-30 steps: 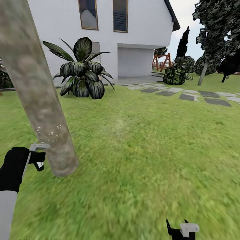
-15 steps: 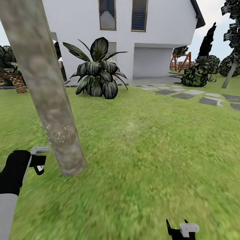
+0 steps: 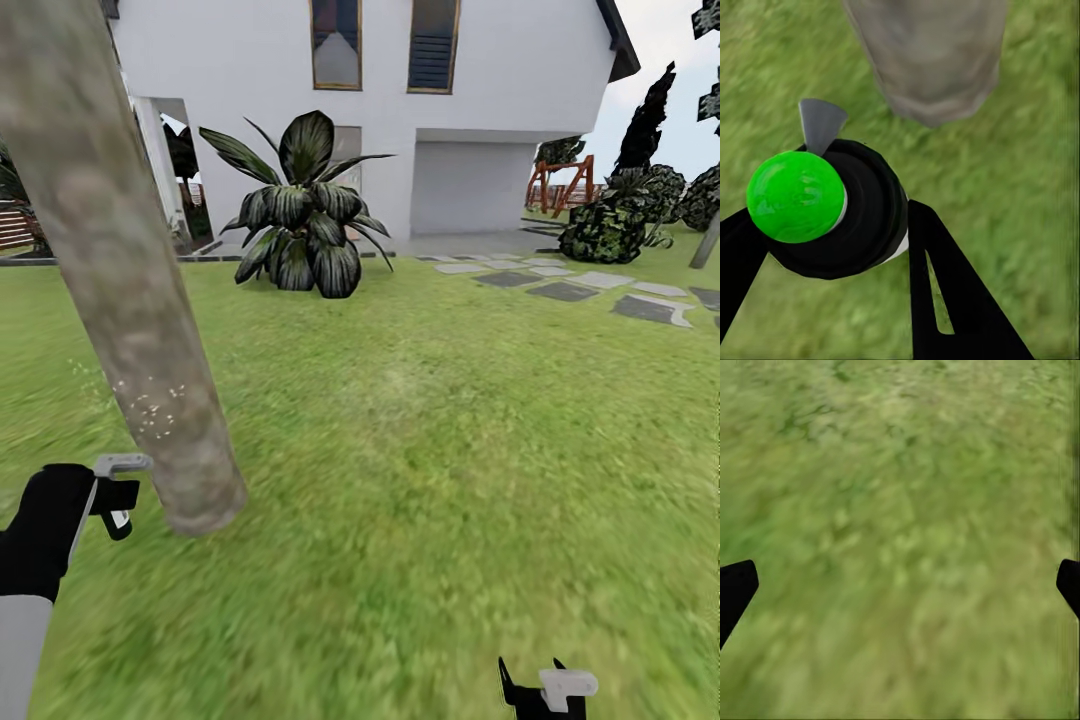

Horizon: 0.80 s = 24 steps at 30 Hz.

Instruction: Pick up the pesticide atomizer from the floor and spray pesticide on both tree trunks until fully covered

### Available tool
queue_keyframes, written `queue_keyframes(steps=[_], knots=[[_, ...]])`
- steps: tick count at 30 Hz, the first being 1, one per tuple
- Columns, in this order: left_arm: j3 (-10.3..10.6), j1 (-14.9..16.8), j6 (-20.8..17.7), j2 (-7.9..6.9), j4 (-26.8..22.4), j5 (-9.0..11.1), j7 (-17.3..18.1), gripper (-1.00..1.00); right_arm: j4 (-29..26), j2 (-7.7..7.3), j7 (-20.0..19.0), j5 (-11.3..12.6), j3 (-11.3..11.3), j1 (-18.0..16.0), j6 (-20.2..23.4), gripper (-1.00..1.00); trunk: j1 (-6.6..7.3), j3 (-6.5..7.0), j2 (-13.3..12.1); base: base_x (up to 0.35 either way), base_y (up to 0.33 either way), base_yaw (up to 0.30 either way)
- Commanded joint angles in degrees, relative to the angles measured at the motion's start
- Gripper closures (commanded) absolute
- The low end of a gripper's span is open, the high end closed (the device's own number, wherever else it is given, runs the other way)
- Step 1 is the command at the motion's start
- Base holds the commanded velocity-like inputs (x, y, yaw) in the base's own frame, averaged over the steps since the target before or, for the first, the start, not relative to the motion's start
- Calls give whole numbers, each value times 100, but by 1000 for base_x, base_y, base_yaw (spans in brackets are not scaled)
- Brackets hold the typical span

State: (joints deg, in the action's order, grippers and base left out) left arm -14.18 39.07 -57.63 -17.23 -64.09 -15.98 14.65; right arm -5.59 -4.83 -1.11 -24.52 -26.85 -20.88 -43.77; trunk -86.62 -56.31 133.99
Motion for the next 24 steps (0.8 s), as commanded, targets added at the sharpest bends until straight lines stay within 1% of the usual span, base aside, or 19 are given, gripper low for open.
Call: queue_keyframes(steps=[1, 3, 8, 12, 14, 19, 22, 24], knots=[[-6, 4, -20, 0, -7, -63, 57, 100, 6, 0, -12, -44, -49, -4, -17, -100, 0, -5, 2, 93, -261, 0], [-6, -37, -13, 2, -2, -63, 57, 100, 6, 0, -12, -44, -49, -4, -17, -100, 0, -5, 2, 78, -265, 0], [-18, -341, 21, 0, 2, -67, 49, 100, -2, -1, -12, -44, -49, -4, -17, -100, 0, -5, 2, 71, -266, 0], [-21, -422, 26, 0, 2, -68, -54, 100, -3, -1, -12, -44, -49, -4, -17, -100, 0, -5, 2, 65, -266, 5], [-21, -475, 32, 6, 2, -64, -80, 100, -2, -1, -12, -44, -49, -4, -17, -100, 0, -5, 2, 70, -266, 180], [-37, -488, 33, 9, 2, -62, -85, 100, -3, -1, -12, -44, -49, -4, -17, -100, 0, -5, 2, 65, -266, 260], [-147, -488, 40, 9, 3, -56, -85, 100, 2, -1, -15, -44, -49, -4, -17, -100, 0, -5, 2, 63, -266, 276], [-215, -488, 47, 15, 97, -43, -85, 100, 11, 8, -19, -49, -44, -5, -17, -100, 0, -5, 2, 69, -266, 277]])
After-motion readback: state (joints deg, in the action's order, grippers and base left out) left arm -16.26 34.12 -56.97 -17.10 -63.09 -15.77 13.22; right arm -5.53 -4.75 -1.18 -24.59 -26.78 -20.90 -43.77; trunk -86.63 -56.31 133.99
